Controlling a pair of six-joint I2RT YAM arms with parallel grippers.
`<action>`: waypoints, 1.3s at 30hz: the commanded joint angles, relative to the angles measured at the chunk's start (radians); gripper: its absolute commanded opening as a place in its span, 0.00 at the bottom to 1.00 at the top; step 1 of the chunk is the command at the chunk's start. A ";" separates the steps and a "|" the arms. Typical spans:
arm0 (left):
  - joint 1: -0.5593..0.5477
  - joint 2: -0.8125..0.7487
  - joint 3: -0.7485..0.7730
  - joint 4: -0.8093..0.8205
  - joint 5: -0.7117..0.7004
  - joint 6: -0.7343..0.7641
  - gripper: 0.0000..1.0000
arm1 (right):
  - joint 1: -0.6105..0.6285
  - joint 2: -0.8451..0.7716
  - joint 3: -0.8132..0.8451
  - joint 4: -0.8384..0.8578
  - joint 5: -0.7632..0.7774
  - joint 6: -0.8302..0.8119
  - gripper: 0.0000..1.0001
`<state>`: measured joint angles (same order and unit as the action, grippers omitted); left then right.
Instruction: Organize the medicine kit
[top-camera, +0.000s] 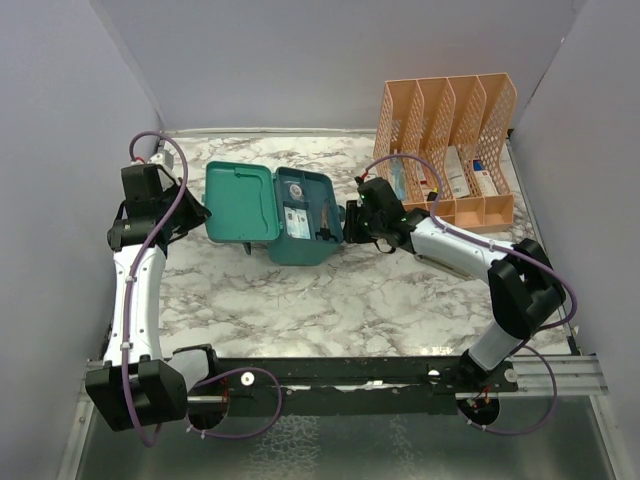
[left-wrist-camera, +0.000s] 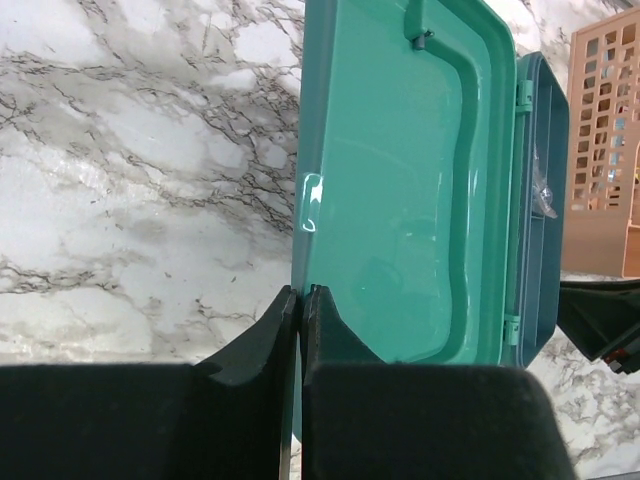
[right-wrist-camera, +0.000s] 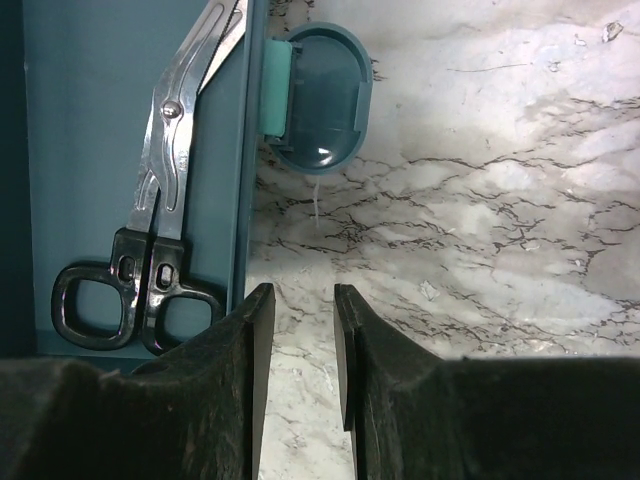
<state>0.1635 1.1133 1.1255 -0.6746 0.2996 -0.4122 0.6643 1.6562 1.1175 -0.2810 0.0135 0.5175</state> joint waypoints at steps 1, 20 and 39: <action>0.004 -0.016 0.034 0.035 0.090 -0.017 0.00 | 0.004 -0.031 0.001 0.070 -0.064 -0.018 0.31; 0.004 -0.018 -0.025 0.027 -0.268 0.129 0.00 | 0.006 -0.020 0.053 0.005 -0.014 -0.030 0.31; 0.002 0.009 0.012 0.033 -0.417 0.150 0.00 | 0.043 0.067 0.144 -0.018 -0.073 -0.040 0.30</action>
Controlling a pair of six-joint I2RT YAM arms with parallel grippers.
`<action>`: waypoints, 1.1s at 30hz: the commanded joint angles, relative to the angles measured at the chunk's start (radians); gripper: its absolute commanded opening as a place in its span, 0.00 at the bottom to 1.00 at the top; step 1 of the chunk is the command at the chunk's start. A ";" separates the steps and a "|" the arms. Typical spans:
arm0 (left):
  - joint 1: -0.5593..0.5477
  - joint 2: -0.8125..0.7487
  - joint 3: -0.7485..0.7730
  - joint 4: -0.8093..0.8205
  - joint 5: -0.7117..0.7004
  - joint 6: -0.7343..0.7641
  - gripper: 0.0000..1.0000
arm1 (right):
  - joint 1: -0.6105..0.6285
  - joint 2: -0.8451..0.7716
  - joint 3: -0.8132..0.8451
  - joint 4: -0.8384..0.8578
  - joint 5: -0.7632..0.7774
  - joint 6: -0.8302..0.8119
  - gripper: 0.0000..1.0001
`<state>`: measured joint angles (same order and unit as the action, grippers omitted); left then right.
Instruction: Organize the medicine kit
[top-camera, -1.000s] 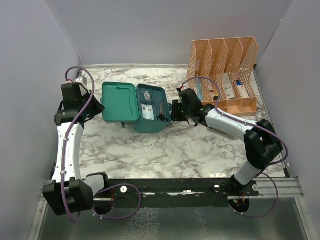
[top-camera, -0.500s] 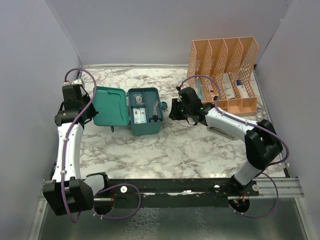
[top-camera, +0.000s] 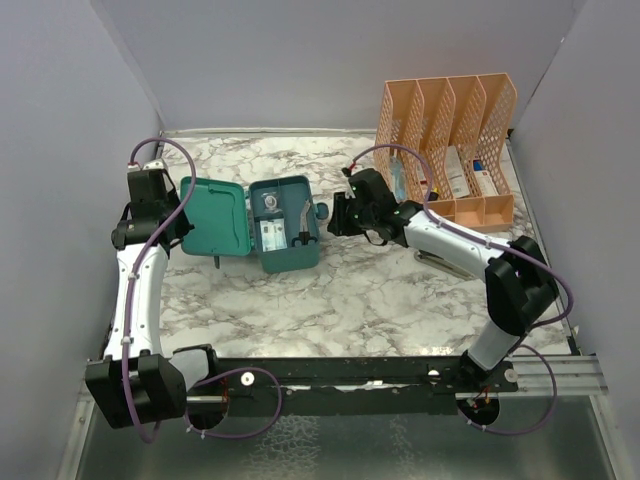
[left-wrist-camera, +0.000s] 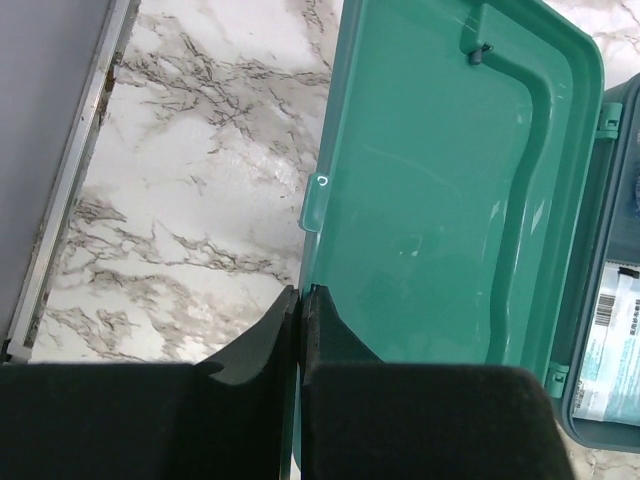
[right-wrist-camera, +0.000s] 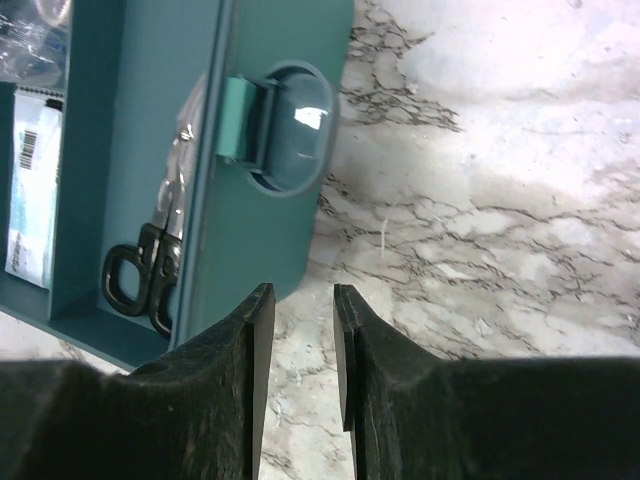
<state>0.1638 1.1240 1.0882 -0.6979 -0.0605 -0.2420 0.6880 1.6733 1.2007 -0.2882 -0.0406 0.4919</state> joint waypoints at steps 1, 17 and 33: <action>0.003 0.000 0.051 0.057 -0.055 -0.021 0.00 | 0.024 0.062 0.071 -0.011 -0.018 -0.016 0.30; 0.003 -0.006 0.103 0.037 0.186 -0.056 0.03 | 0.059 0.143 0.145 -0.011 -0.045 -0.021 0.30; 0.003 -0.039 0.075 0.036 0.338 -0.073 0.30 | 0.061 0.154 0.132 0.003 -0.067 -0.015 0.30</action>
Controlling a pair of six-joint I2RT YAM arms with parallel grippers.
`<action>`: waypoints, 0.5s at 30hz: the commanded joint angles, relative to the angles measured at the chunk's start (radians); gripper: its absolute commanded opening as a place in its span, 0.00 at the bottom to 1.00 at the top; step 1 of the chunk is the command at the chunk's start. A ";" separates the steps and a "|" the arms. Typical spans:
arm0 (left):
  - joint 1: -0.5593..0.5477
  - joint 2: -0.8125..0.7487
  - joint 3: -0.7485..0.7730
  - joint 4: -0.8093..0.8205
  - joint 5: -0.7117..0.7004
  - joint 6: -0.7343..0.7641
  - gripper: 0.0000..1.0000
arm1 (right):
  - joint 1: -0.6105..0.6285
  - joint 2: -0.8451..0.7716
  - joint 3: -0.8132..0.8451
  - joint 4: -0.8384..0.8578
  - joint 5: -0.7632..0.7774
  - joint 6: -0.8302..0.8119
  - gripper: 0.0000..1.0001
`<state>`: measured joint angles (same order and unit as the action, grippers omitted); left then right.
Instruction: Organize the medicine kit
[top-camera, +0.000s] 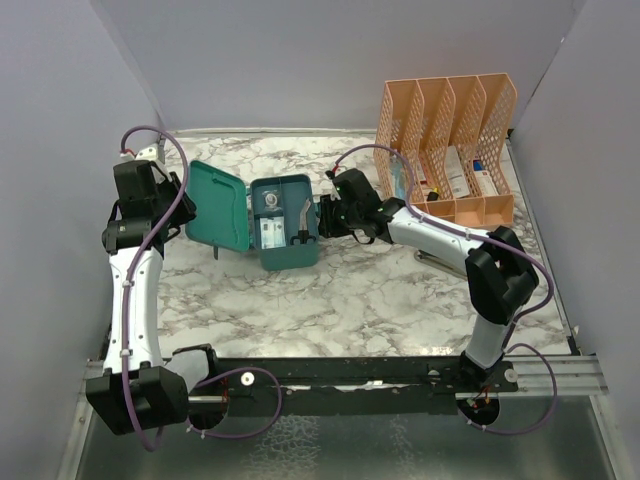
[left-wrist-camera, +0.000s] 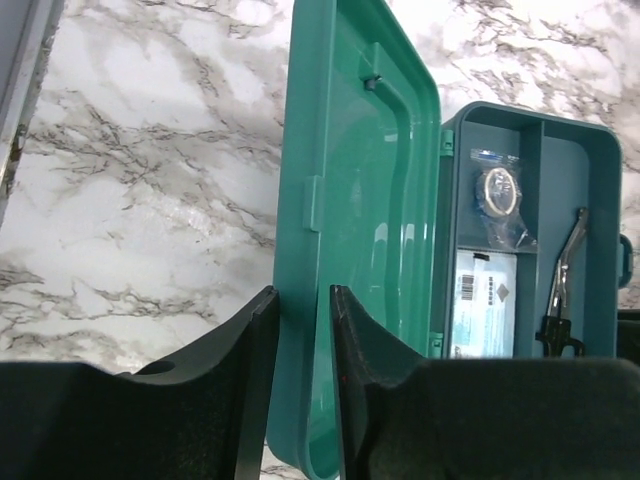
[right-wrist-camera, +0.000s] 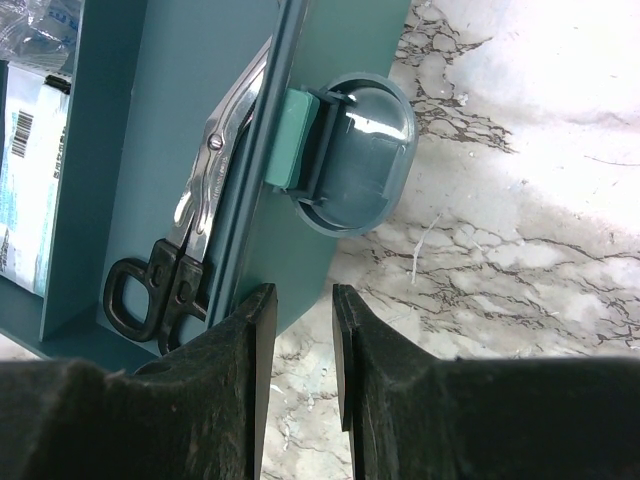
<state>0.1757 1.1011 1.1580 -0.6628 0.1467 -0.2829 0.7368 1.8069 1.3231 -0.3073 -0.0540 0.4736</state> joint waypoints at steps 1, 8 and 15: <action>-0.009 -0.019 0.006 0.001 0.146 -0.033 0.31 | 0.012 0.019 0.010 0.021 -0.052 0.004 0.30; -0.013 -0.036 -0.012 0.007 0.254 -0.022 0.39 | 0.012 0.021 0.011 0.021 -0.050 0.005 0.30; -0.025 -0.041 -0.045 0.044 0.355 -0.034 0.42 | 0.012 0.025 0.009 0.022 -0.047 0.010 0.30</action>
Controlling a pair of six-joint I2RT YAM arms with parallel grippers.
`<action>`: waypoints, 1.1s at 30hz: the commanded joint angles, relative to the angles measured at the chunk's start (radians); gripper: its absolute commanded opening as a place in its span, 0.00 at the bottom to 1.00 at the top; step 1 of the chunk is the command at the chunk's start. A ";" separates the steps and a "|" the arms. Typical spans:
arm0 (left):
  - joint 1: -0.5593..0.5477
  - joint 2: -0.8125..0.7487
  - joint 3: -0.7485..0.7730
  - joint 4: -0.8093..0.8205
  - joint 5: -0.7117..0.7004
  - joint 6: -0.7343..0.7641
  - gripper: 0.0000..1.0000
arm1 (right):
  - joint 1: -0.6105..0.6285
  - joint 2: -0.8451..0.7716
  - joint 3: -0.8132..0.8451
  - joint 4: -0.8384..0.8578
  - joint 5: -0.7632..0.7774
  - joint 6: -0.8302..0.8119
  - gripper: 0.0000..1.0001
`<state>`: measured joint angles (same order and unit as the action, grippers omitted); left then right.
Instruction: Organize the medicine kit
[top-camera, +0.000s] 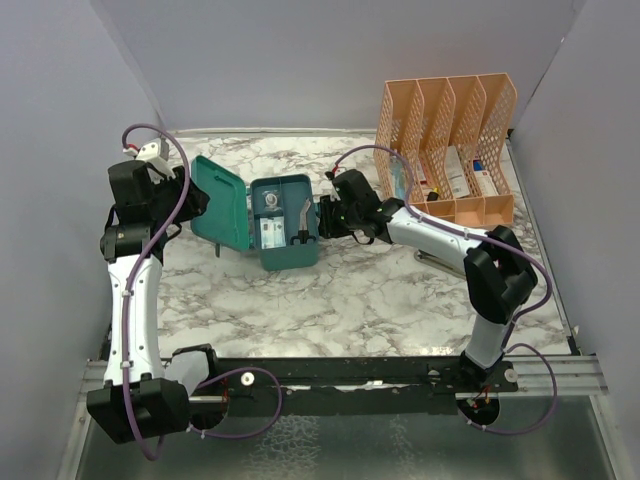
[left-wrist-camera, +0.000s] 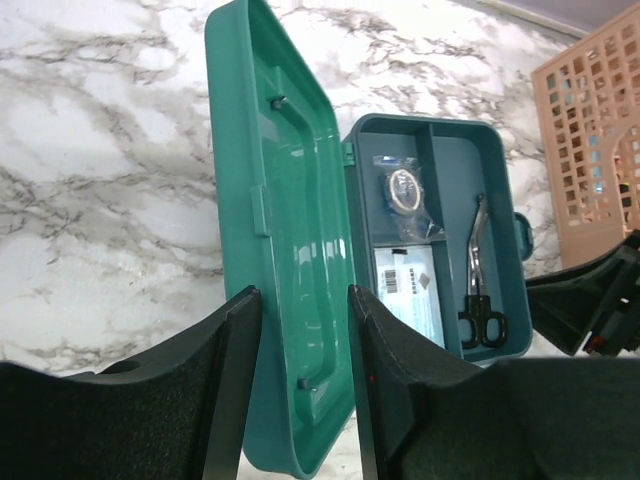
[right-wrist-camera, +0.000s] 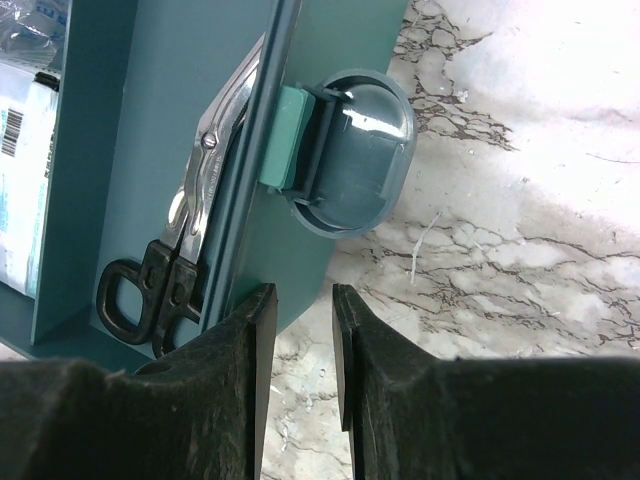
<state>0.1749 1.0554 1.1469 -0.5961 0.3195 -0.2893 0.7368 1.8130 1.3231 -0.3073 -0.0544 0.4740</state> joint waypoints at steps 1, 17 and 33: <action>-0.025 0.007 -0.036 -0.020 0.196 -0.029 0.42 | 0.011 0.019 0.006 0.024 -0.047 0.011 0.30; -0.109 0.065 -0.102 0.027 0.317 -0.052 0.42 | 0.012 0.014 -0.014 0.033 -0.020 0.046 0.29; -0.286 0.150 -0.094 0.293 0.440 -0.247 0.41 | 0.008 -0.036 -0.066 0.064 0.068 0.129 0.26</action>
<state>-0.0818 1.1553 1.0721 -0.2161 0.7170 -0.4656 0.7391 1.8194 1.2991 -0.2893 -0.0471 0.5495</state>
